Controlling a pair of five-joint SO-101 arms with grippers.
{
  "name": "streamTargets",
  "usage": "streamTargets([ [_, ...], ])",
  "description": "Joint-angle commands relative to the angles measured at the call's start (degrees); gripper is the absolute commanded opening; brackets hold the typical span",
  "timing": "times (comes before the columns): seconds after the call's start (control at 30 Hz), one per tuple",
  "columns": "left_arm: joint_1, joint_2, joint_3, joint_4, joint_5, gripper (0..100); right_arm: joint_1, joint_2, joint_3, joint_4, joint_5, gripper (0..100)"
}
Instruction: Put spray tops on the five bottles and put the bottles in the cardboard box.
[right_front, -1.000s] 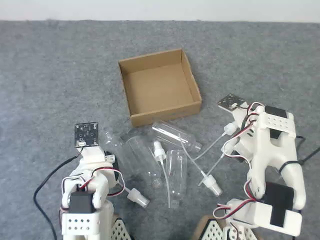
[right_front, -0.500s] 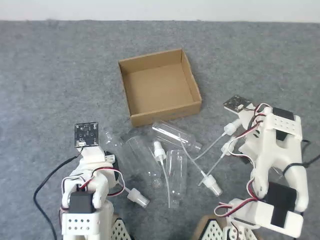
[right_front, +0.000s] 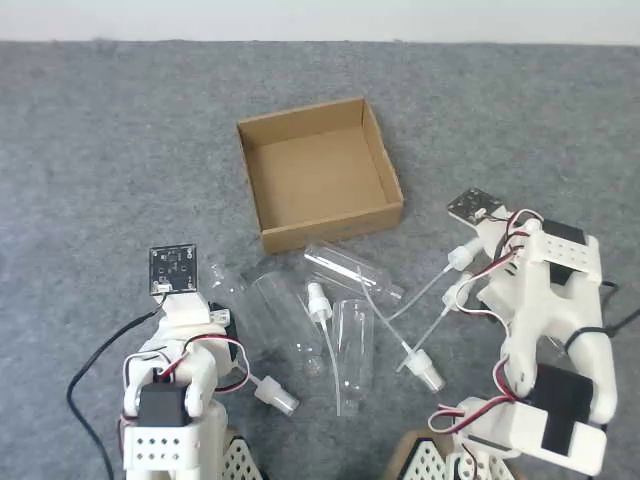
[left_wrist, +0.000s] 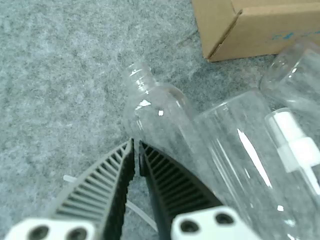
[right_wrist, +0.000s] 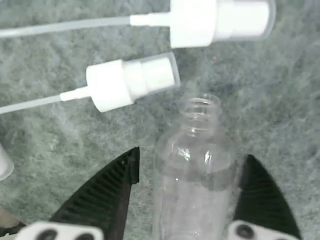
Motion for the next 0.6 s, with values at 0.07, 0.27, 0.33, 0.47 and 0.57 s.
streamTargets([
  [0.07, 0.0, -0.7, -0.66, 0.09, 0.26, 1, 0.75, -2.86, -0.44, -0.48, 0.79, 21.4],
  [0.27, 0.0, -0.7, -0.66, 0.09, 0.26, 1, 0.57, -3.21, 0.53, -0.48, 0.7, 17.9],
  [0.33, 0.0, -0.7, -0.66, 0.09, 0.26, 1, 0.57, -3.47, 0.26, -0.13, 0.7, 13.2],
  [0.47, 0.0, -0.7, -0.66, 0.09, 0.26, 1, 0.31, -3.47, -0.79, 3.56, 0.62, 11.0],
  [0.57, 0.0, -0.7, -0.66, 0.09, 0.26, 1, 0.57, -3.3, -1.14, 4.97, 0.7, 16.4],
])
